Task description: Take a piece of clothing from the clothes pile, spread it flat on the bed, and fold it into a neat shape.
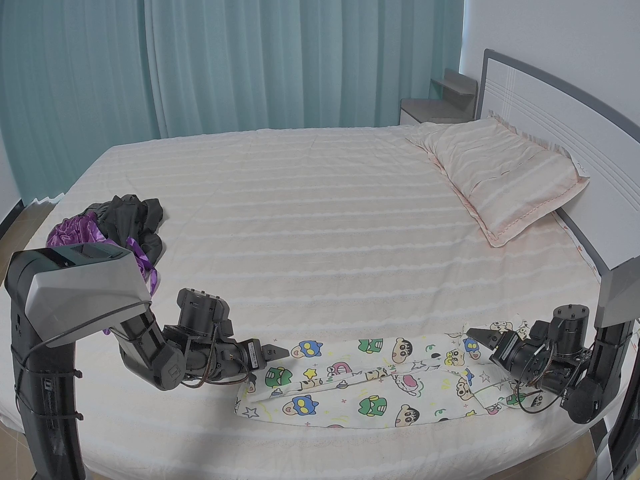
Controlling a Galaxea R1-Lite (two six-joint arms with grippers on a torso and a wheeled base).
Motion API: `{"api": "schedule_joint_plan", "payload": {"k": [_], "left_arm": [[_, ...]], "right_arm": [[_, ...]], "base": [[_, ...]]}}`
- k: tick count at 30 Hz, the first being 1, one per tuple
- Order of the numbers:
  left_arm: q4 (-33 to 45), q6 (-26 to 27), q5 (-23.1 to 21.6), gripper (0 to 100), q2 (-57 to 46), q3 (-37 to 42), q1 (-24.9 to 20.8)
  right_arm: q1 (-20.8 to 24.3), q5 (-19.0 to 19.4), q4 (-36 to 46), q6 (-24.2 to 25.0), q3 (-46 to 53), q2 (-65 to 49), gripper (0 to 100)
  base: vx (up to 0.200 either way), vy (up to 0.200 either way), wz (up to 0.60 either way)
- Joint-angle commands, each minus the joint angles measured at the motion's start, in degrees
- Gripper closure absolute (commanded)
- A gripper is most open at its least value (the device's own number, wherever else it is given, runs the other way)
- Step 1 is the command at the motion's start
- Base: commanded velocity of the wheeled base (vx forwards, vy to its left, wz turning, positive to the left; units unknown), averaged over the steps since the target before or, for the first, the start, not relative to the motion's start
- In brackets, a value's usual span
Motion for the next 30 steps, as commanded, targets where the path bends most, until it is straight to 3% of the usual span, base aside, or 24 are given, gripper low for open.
{"api": "schedule_joint_plan", "payload": {"k": [1,3,4,21,30], "left_arm": [[0.12,-0.02,0.03,0,0.12,-0.09,-0.12],[0.04,-0.02,0.12,0,0.21,-0.18,-0.12],[0.04,-0.02,0.21,100,0.21,-0.35,-0.12],[0.47,-0.02,1.62,100,0.12,-2.55,0.4],[6.54,-0.2,1.53,100,-0.32,-5.54,0.4]], "right_arm": [[-0.06,0.03,-0.76,0.0,-0.04,0.0,0],[0.03,0.03,-0.76,0.0,-0.04,0.0,0],[0.03,0.03,-0.76,0.0,-0.04,0.0,0],[0.03,0.03,-0.76,0.0,0.13,0.0,0],[0.03,0.03,-0.76,0.0,0.13,0.0,0]], "base": [[0.0,0.0,0.0],[0.0,0.0,0.0],[0.0,0.0,0.0],[0.0,0.0,0.0],[0.0,0.0,0.0]]}}
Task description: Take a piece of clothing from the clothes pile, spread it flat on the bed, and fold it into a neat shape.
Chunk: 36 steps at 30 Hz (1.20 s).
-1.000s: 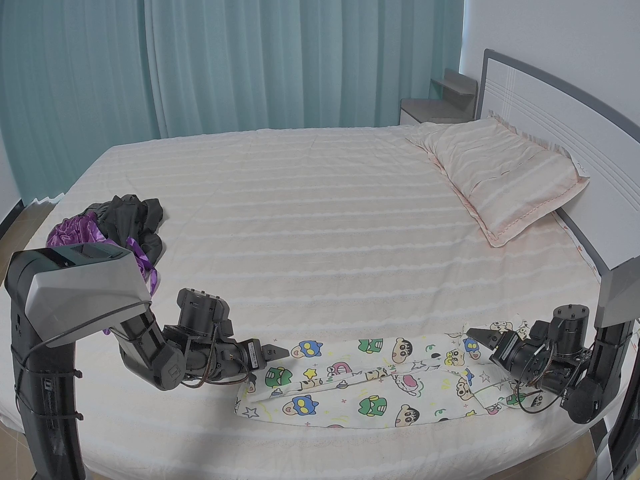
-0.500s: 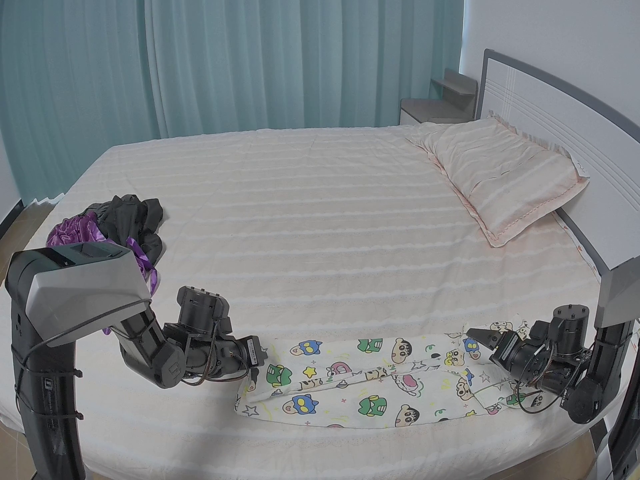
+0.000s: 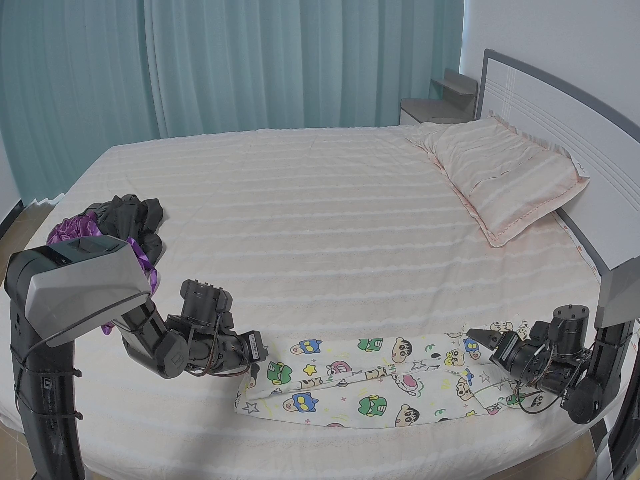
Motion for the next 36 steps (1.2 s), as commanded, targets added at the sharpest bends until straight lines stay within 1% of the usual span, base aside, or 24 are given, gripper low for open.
{"api": "schedule_joint_plan", "payload": {"k": [1,12,13,21,24,29,30,34,36], "left_arm": [[0.26,-0.14,-0.06,100,-0.17,-0.59,-0.04],[0.26,0.21,-0.06,100,-1.92,1.26,0.32],[0.26,0.21,-0.06,0,-1.75,1.08,0.32],[0.26,0.12,-0.14,0,-1.84,1.35,0.4],[0.35,-0.4,-0.41,0,-3.95,2.05,0.49],[0.35,-0.84,-0.67,0,-8.43,4.78,0.49],[0.35,-1.37,-0.85,0,-10.36,7.06,-0.12],[0.26,-2.78,-1.64,0,-11.68,10.05,-1.18],[0.26,-2.87,-1.64,0,-11.77,10.14,-1.18]], "right_arm": [[0.03,0.02,-0.76,0.0,0.02,-0.09,0],[0.03,0.02,-0.76,0.0,0.02,-0.09,0],[0.03,0.02,-0.76,0.0,0.02,-0.09,0],[0.03,0.02,-0.76,0.0,0.11,-0.09,0],[0.03,0.02,-0.76,0.0,0.02,0.0,0],[0.03,0.02,-0.76,0.0,0.02,-0.09,0],[0.03,0.02,-0.76,0.0,0.02,-0.09,0],[0.03,0.02,-0.76,0.0,0.02,-0.09,0],[0.03,0.02,-0.76,0.0,0.02,-0.09,0]], "base": [[0.0,0.0,0.0],[0.0,0.0,0.0],[0.0,0.0,0.0],[0.0,0.0,0.0],[0.0,0.0,0.0],[0.0,0.0,0.0],[0.0,0.0,0.0],[0.0,0.0,0.0],[0.0,0.0,0.0]]}}
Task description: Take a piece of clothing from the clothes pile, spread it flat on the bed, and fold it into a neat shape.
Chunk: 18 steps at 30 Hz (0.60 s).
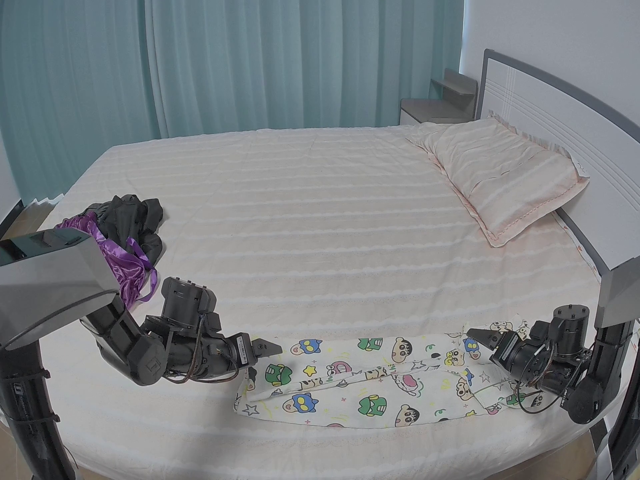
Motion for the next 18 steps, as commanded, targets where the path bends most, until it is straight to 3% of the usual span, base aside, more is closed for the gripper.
{"api": "schedule_joint_plan", "payload": {"k": [1,7,18], "left_arm": [[-0.17,-1.65,-0.14,0,-2.69,3.4,-1.61],[-0.52,-4.38,-1.81,0,-3.13,6.12,-4.78],[-0.43,-4.11,-1.72,0,-2.52,8.14,-6.62]], "right_arm": [[-0.06,0.02,-0.76,0.0,0.02,-0.13,0],[-0.06,0.02,-0.85,0.0,0.11,-0.13,0],[-0.06,0.02,-0.76,0.0,0.11,-0.13,0]], "base": [[0.0,0.0,0.0],[0.0,0.0,0.0],[0.0,0.0,0.0]]}}
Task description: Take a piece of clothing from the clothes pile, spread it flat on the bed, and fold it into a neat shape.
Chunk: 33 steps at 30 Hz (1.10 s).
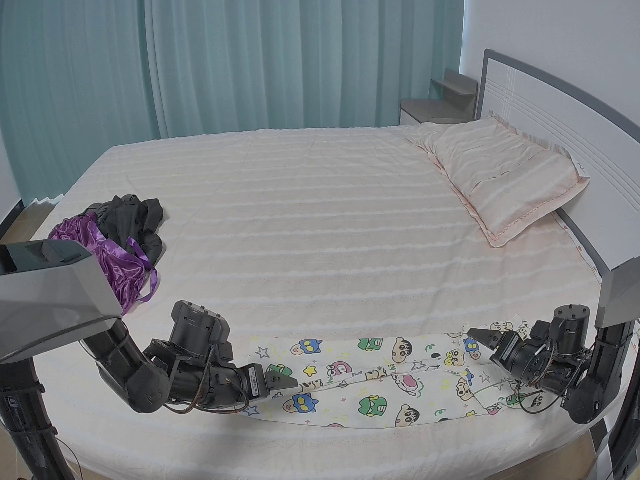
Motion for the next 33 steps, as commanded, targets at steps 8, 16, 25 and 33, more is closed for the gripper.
{"api": "schedule_joint_plan", "payload": {"k": [8,16,25,33], "left_arm": [[-0.18,0.43,0.38,0,0.14,3.57,-1.05],[-0.35,0.52,0.74,0,1.46,0.84,-0.53],[-0.44,0.7,2.93,0,3.31,-0.21,-0.53],[-0.44,0.7,3.11,0,3.31,-0.3,-0.26]], "right_arm": [[0.03,0.03,-0.76,0.0,-0.02,-0.02,0],[0.11,0.03,-0.76,0.0,0.06,-0.02,0],[0.03,0.03,-0.85,0.0,-0.02,-0.1,0],[0.03,0.03,-0.76,0.0,0.06,-0.19,0]], "base": [[0.0,0.0,0.0],[0.0,0.0,0.0],[0.0,0.0,0.0],[0.0,0.0,0.0]]}}
